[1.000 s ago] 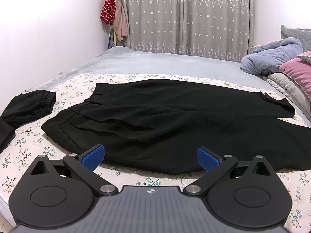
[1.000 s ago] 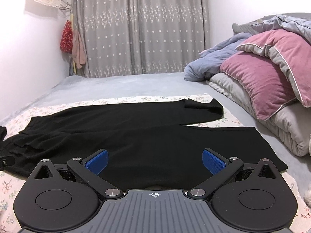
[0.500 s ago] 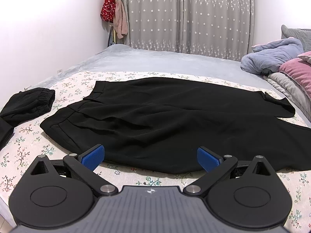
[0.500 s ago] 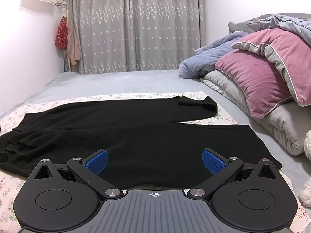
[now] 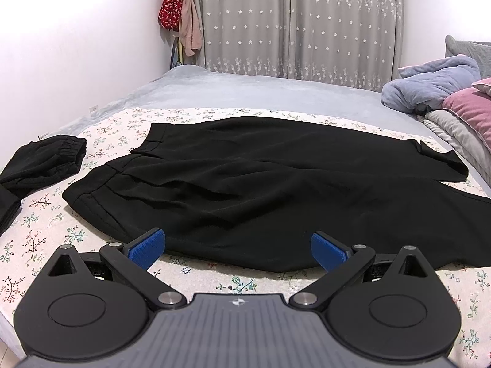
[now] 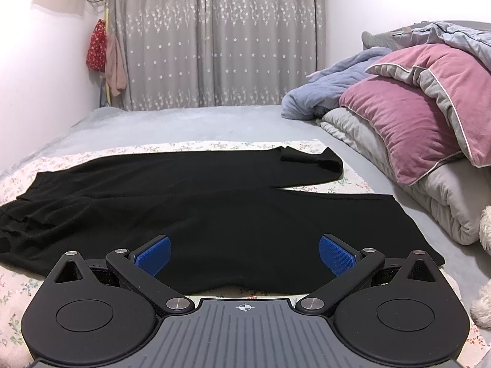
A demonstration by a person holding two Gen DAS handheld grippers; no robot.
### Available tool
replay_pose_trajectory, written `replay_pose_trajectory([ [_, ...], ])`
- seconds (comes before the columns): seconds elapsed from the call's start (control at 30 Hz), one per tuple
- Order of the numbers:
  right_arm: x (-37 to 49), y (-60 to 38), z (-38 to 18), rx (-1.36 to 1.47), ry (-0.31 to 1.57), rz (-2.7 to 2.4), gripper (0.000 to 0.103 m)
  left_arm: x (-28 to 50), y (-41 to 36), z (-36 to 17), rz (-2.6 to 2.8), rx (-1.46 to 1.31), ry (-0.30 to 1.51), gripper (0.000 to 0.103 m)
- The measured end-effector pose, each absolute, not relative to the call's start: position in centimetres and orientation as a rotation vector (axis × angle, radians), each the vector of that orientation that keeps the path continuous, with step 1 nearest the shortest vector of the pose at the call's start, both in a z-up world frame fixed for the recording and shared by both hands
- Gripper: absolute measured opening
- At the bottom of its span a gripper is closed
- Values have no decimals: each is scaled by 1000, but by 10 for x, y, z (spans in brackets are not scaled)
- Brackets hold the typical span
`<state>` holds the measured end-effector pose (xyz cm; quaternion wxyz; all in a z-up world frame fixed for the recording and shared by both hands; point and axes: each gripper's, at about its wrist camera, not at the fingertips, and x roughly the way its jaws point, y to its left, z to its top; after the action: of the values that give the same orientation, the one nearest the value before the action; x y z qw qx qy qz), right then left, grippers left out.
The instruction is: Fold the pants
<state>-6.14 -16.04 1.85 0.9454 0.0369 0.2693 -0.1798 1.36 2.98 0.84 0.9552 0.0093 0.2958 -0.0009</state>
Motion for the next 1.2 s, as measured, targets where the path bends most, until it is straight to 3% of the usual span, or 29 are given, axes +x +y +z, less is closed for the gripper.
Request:
replay_pose_trajectory([
  [0.3,-56,-159,11,56,588,-365,103,24,40,5,-18,-16,655,103],
  [0.47,-47,-168,-1,107,670,-361,103,52,88,9,24,-170,687,103],
  [0.77,-46,-219,-26,378,827,-444,103,100,182,1,217,-410,729,103],
  [1.03,-69,-274,-51,773,839,-535,103,139,240,-11,326,-521,812,103],
  [1.2,-69,-273,-52,789,824,-554,103,153,251,-29,333,-546,812,103],
])
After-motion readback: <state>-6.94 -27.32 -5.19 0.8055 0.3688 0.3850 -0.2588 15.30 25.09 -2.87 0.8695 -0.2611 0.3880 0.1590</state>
